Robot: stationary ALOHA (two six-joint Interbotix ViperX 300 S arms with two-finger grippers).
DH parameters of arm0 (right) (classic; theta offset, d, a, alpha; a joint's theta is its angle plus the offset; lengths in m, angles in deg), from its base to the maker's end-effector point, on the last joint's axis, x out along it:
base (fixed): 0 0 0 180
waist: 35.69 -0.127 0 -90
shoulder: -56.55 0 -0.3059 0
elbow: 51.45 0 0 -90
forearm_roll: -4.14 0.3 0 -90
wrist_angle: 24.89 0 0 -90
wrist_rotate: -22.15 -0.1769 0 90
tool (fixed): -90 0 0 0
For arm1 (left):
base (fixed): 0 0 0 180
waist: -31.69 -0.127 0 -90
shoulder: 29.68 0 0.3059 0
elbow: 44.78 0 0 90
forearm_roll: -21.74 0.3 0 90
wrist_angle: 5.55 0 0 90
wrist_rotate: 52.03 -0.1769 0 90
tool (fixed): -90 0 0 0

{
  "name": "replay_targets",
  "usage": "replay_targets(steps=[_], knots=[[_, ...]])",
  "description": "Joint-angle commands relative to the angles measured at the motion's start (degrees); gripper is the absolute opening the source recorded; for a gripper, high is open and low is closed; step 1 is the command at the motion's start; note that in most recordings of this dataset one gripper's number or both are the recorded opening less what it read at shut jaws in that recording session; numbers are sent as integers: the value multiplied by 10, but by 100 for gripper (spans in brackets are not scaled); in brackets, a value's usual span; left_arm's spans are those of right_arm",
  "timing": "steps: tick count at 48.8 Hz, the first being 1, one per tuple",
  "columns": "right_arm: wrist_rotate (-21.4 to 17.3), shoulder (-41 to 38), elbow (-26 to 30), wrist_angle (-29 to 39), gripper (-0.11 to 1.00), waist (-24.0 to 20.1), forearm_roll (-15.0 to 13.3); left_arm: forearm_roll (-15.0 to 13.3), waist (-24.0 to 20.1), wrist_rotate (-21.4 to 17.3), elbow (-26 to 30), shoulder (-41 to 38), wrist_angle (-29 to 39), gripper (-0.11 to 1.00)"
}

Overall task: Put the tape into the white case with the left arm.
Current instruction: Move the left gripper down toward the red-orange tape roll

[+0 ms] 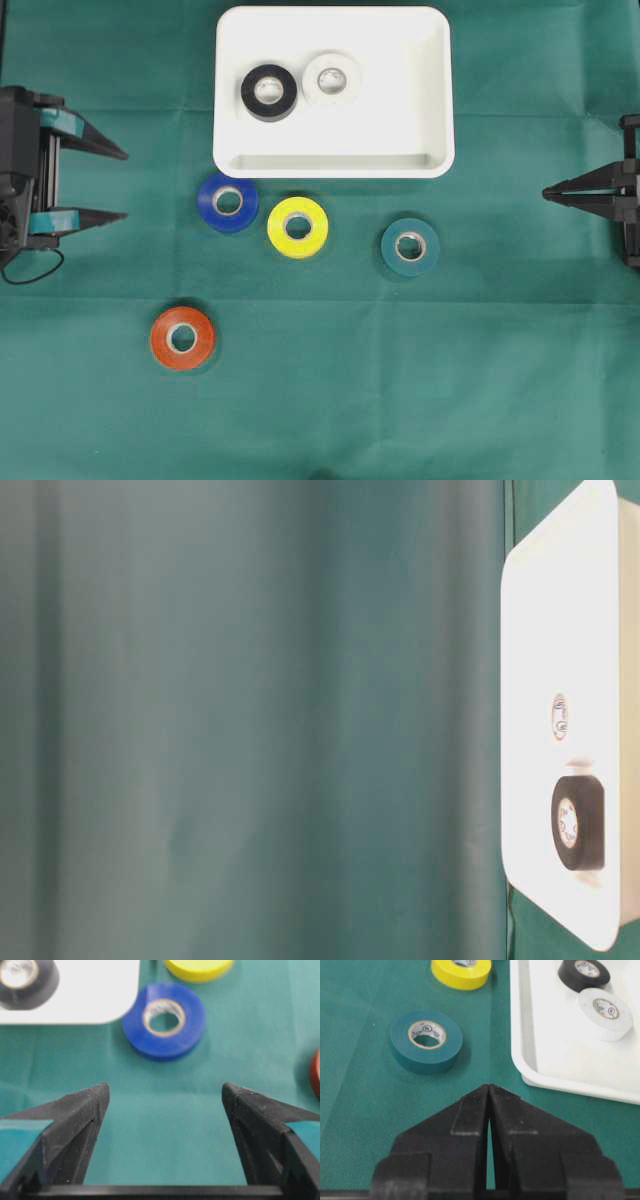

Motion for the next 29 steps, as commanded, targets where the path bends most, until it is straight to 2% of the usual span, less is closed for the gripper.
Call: replay_targets(steps=[1, 20, 29], knots=[[-1, -4, 5, -6, -9, 1, -1, -1, 14, 6, 2, 5, 2, 92], [-1, -4, 5, -5, -9, 1, -1, -2, 117, 12, -3, 29, 2, 90], [-1, -4, 5, -5, -9, 0, -1, -2, 149, 52, 0, 19, 3, 90]])
